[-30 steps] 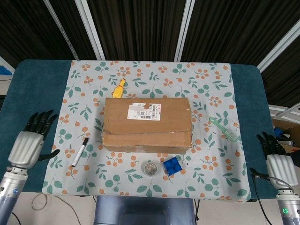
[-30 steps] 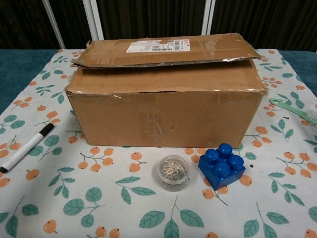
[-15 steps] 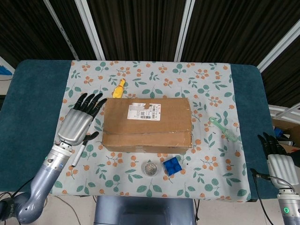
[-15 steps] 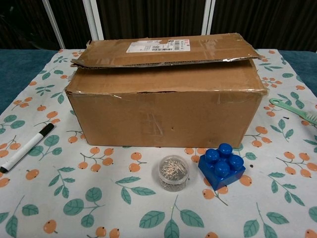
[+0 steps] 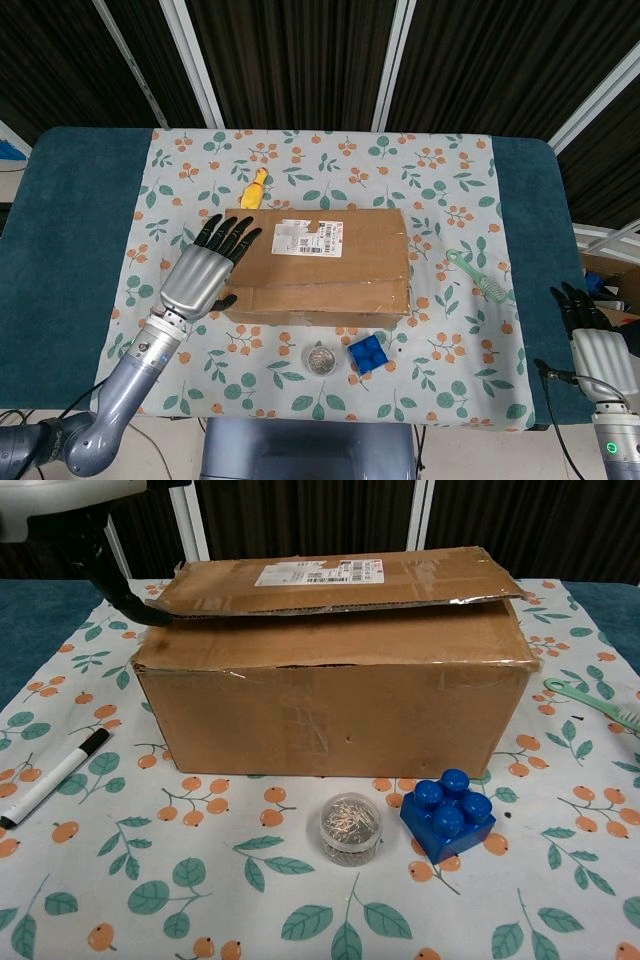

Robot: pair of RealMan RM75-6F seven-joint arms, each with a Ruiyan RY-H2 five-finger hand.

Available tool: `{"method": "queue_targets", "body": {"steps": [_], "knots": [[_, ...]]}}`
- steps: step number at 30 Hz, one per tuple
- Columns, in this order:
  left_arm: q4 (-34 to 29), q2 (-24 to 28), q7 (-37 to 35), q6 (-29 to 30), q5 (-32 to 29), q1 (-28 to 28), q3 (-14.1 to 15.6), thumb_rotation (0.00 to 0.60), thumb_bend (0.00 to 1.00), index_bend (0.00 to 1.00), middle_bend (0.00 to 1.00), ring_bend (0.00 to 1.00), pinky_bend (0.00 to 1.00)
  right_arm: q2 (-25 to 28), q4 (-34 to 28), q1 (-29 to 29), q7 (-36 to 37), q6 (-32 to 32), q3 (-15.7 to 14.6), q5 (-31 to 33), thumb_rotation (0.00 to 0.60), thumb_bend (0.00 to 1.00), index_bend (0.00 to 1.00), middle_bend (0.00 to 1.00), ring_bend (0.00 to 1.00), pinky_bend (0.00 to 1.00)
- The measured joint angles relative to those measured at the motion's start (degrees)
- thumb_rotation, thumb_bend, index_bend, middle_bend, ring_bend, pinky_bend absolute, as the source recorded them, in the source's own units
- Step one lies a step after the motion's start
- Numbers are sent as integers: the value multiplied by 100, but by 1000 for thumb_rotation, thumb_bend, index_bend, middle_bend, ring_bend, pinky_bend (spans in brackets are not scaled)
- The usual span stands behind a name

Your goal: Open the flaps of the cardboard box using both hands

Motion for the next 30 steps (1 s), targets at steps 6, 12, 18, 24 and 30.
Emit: {"method": "queue_targets", "body": {"steps": [6,12,18,24,30], "knots": [[309,-248,18,3,-70,-186,23,600,127,0,0,0,0,4,-17,1,6,-2,-4,-3,600,129,0,0,0,193],[619,-467,52,-15,-41,-353,42,600,195,0,0,0,0,8,-26,1,19,-16,-4,14,600,129,0,0,0,193],[979,-708,-64,21,157,-479,27,600,219,0,0,0,1,20,-49,-1,53,-37,-2,44,600,130,0,0,0,193],[1394,-875,-264,127,530,-651,-85,600,247,0,0,0,1,30,-71,-2,71,-64,-2,83,600,130,0,0,0,193],[1697,-873,-406,210,615,-832,-409,600,246,0,0,0,1,47,-108,4,99,-115,0,127,600,131,0,0,0,193]]}}
